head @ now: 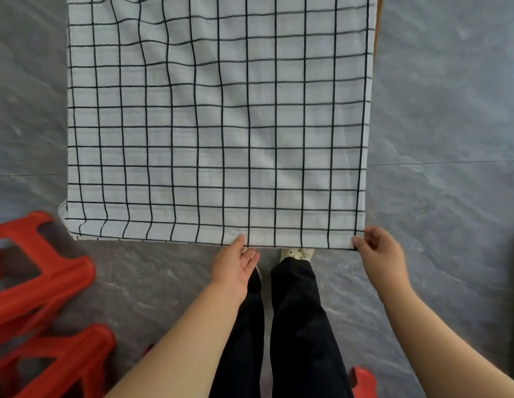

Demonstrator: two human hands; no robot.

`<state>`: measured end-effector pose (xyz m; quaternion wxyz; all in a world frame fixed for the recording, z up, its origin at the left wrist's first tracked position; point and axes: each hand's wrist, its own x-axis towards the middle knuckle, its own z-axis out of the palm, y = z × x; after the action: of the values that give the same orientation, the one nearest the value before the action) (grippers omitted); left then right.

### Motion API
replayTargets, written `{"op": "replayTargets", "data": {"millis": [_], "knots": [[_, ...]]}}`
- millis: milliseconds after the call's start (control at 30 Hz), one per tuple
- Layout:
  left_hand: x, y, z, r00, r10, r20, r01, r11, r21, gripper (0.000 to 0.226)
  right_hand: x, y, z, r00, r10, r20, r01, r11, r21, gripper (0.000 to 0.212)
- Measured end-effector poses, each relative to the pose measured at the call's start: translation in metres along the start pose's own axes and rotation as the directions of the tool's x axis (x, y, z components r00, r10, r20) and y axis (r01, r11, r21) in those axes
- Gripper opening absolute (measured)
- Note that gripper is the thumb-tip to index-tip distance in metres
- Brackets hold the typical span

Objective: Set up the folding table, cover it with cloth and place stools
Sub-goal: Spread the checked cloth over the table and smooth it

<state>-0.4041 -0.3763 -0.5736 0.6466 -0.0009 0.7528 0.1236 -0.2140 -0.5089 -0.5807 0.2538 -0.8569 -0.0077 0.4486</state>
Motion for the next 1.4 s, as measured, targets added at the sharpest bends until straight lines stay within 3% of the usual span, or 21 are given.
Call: {"op": "replayTargets", "data": {"millis": [167, 333, 367, 433, 467, 500, 533, 600, 667, 767, 833, 1100, 1333, 1400], "knots": [[-0.007, 0.001, -0.009, 0.995, -0.095, -0.028, 0.097, 0.994, 0.051, 0.03, -0.01, 0.014, 0.002, 0.996, 0.083, 0.043, -0.083, 0.997, 0.004, 0.005], [-0.022, 0.017, 0.005, 0.965, -0.198, -0.169, 0.211, 0.975, 0.063, 0.043, 0.005, -0.02, -0.007, 0.996, 0.067, 0.058, -0.074, 0.99, 0.119, 0.03], [-0.028, 0.019, 0.012, 0.968, -0.146, -0.206, 0.169, 0.981, 0.1, 0.04, 0.011, -0.033, -0.012, 0.999, 0.039, 0.021, -0.042, 0.989, 0.142, 0.032], [-0.042, 0.023, 0.028, 0.963, 0.18, -0.202, -0.1, 0.93, 0.354, 0.045, 0.023, -0.062, -0.019, 0.999, -0.007, -0.039, 0.013, 0.987, 0.16, 0.033], [-0.048, 0.025, 0.036, 0.92, 0.386, -0.068, -0.3, 0.807, 0.509, 0.048, 0.03, -0.078, -0.022, 0.998, -0.031, -0.061, 0.041, 0.987, 0.158, 0.033], [-0.052, 0.028, 0.044, 0.83, 0.541, 0.14, -0.498, 0.602, 0.624, 0.05, 0.037, -0.094, -0.025, 0.995, -0.059, -0.076, 0.07, 0.987, 0.146, 0.034], [-0.054, 0.034, 0.05, 0.715, 0.604, 0.354, -0.64, 0.361, 0.678, 0.05, 0.044, -0.11, -0.027, 0.993, -0.086, -0.085, 0.096, 0.988, 0.121, 0.036], [-0.046, 0.048, 0.067, 0.519, 0.576, 0.631, -0.743, -0.059, 0.666, 0.051, 0.06, -0.138, -0.028, 0.985, -0.142, -0.094, 0.149, 0.986, 0.07, 0.039], [-0.036, 0.064, 0.091, 0.454, 0.542, 0.707, -0.718, -0.247, 0.651, 0.053, 0.079, -0.163, -0.03, 0.977, -0.191, -0.091, 0.194, 0.981, 0.023, 0.042], [-0.024, 0.078, 0.142, 0.391, 0.544, 0.742, -0.688, -0.363, 0.628, 0.051, 0.115, -0.192, -0.038, 0.966, -0.255, -0.046, 0.253, 0.966, -0.042, 0.042], [-0.019, 0.08, 0.18, 0.359, 0.562, 0.745, -0.665, -0.407, 0.627, 0.05, 0.141, -0.214, -0.048, 0.96, -0.281, 0.002, 0.281, 0.958, -0.049, 0.04], [-0.02, 0.062, 0.304, 0.296, 0.699, 0.651, -0.573, -0.416, 0.707, 0.064, 0.242, -0.3, -0.078, 0.951, -0.285, 0.122, 0.28, 0.959, 0.053, 0.027], [-0.013, 0.034, 0.325, 0.417, 0.721, 0.553, -0.405, -0.398, 0.823, 0.062, 0.279, -0.342, -0.078, 0.964, -0.243, 0.106, 0.243, 0.97, 0.016, 0.032], [-0.012, 0.031, 0.328, 0.415, 0.743, 0.526, -0.373, -0.389, 0.843, 0.058, 0.281, -0.342, -0.076, 0.967, -0.224, 0.121, 0.226, 0.974, -0.004, 0.029]]}}
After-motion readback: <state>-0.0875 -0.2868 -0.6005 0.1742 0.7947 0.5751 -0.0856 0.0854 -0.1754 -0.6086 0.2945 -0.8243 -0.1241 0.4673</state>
